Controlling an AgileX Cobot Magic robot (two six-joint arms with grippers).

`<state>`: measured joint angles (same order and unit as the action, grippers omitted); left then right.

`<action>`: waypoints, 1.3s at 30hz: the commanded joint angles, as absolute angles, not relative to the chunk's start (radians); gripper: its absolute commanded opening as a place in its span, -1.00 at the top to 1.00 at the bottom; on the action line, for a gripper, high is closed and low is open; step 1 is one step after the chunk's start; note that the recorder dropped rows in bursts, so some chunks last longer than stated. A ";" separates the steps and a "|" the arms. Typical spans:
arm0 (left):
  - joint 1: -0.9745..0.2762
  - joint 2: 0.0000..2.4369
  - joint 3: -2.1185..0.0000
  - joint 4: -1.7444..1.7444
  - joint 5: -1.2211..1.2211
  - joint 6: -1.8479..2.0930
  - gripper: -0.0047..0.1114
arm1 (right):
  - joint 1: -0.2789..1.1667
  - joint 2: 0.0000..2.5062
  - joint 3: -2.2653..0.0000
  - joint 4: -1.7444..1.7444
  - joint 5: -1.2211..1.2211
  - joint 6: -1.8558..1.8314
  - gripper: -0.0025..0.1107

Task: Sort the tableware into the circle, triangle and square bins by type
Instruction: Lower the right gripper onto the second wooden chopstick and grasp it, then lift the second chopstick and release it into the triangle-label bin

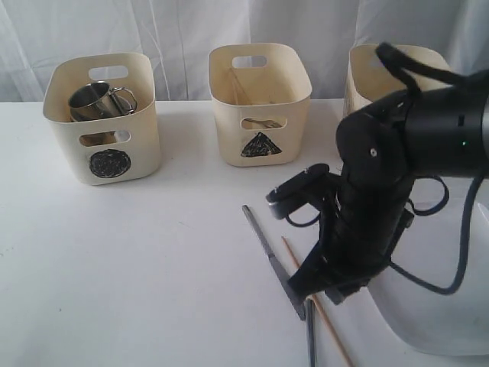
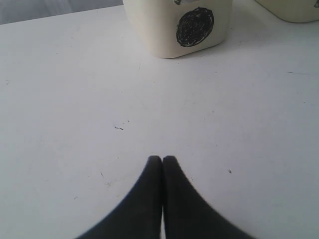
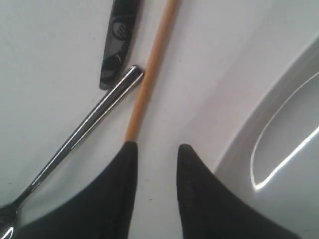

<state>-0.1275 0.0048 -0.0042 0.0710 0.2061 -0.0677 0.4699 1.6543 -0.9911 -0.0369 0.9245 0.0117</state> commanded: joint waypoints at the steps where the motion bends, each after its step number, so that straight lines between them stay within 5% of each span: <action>1: -0.130 0.000 0.000 0.064 0.211 -0.071 0.92 | 0.501 1.642 -0.928 -0.023 0.872 0.034 0.48; 9: -0.130 0.000 0.000 0.064 0.211 -0.071 0.92 | 0.561 1.642 -0.893 0.000 0.822 0.057 0.25; 32: -0.130 0.000 0.000 0.064 0.211 -0.071 0.92 | 0.557 1.727 -0.777 -0.044 0.682 0.114 0.27; 35: -0.130 0.000 0.000 0.064 0.211 -0.071 0.92 | 0.557 1.743 -0.777 -0.044 0.682 0.121 0.41; 39: -0.130 0.000 0.000 0.064 0.211 -0.071 0.92 | 0.557 1.737 -0.777 -0.037 0.682 0.121 0.87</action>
